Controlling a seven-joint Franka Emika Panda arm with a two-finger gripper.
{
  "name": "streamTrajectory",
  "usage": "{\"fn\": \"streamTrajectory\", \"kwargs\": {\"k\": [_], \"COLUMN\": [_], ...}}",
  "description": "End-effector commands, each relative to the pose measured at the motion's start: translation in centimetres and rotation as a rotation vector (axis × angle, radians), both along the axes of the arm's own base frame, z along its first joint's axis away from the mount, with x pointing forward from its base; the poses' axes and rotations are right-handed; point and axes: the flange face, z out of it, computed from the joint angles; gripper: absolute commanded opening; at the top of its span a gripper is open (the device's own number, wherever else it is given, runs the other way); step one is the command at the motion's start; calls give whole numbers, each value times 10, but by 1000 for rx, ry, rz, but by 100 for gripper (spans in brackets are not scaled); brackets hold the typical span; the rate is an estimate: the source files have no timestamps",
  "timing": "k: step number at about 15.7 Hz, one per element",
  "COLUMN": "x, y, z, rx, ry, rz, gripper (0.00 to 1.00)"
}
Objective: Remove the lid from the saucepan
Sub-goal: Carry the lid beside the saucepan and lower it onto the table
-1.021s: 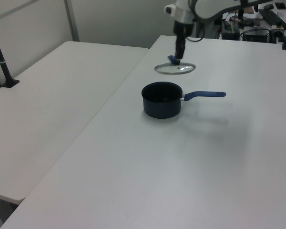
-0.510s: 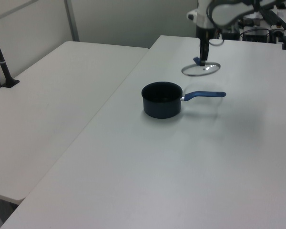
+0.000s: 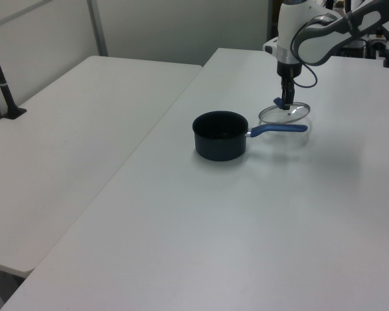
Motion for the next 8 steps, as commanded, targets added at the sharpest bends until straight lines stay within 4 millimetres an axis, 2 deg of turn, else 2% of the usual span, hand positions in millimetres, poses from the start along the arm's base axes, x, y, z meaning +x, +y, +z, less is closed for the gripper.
{"fn": "streamTrajectory", "kwargs": {"k": [1, 4, 5, 8], "x": [-18, -17, -16, -15], "y": [5, 4, 4, 5], "z": [-10, -27, -31, -31], "rx": [-34, -54, -58, -58], "ry": [-22, -14, -10, -9], "rz": [10, -20, -26, -36], "gripper": [59, 59, 62, 81]}}
